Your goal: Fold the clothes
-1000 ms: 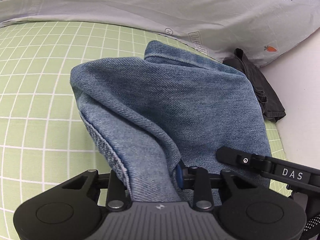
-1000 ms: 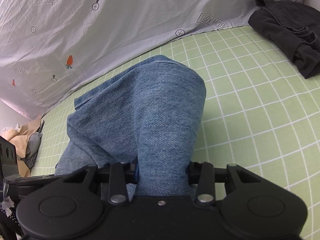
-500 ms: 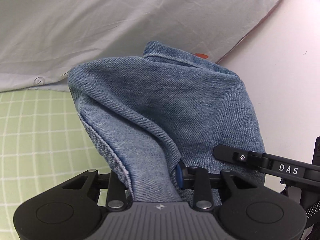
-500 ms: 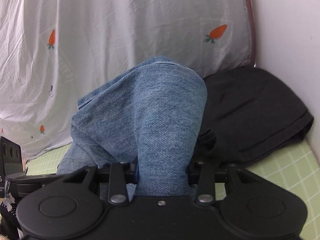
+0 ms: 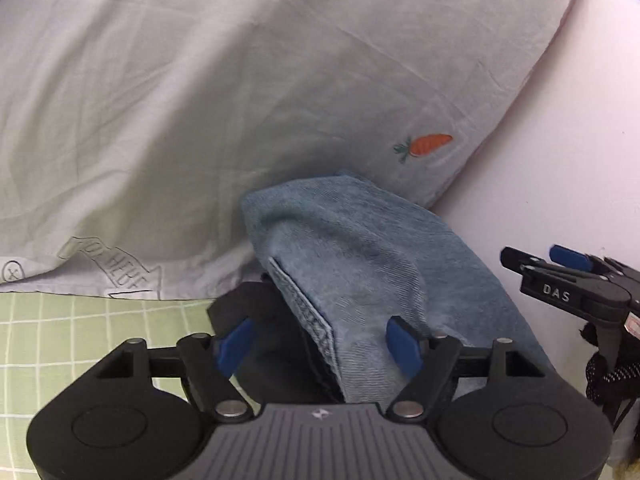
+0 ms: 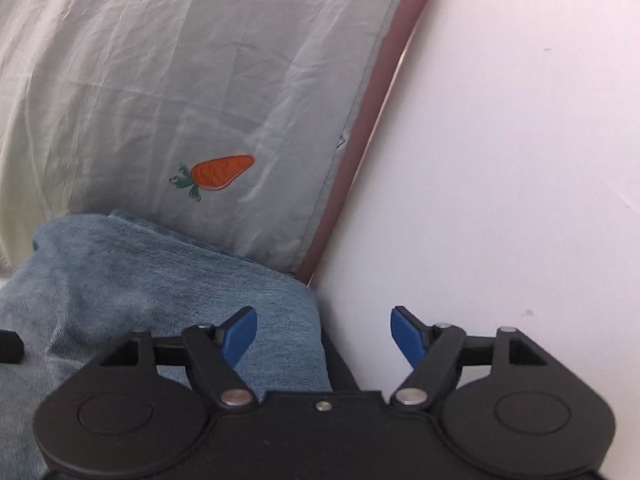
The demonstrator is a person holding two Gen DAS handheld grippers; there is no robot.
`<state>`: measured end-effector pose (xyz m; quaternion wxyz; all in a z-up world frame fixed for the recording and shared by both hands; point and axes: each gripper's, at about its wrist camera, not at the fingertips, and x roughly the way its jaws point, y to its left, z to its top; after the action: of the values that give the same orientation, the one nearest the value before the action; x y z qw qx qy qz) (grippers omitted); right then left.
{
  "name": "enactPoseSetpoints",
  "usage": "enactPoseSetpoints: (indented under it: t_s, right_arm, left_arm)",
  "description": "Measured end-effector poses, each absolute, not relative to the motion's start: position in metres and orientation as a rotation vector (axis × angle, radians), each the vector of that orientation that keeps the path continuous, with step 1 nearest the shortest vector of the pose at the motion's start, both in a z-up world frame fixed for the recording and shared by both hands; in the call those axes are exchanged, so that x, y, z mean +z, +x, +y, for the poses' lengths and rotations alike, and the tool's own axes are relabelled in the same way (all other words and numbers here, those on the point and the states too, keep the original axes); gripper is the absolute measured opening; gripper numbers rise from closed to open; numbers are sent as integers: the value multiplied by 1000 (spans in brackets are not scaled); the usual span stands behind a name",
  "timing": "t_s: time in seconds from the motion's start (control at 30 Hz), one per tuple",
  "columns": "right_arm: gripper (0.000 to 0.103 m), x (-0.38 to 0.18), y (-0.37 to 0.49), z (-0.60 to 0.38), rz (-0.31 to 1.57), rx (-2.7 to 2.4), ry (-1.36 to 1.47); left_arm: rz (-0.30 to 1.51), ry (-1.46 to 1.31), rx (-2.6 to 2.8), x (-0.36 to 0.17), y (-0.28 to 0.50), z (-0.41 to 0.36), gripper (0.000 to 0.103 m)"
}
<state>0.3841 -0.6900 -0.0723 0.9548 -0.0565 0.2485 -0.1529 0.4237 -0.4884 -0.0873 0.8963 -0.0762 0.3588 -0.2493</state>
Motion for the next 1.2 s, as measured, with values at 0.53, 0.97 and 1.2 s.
enactPoseSetpoints:
  t_s: [0.53,0.97,1.2]
  right_arm:
    - [98,-64,305,-609,476,-324,101]
    - [103,4,105,-492,473,-399,27]
    - [103,1,29,-473,503,-430,132]
  left_arm:
    - [612,-15,-480,-47,334,-412,99]
    - [437,5,-410,27,152,-325,103]
    - [499,50,-490,27,93,-299,103]
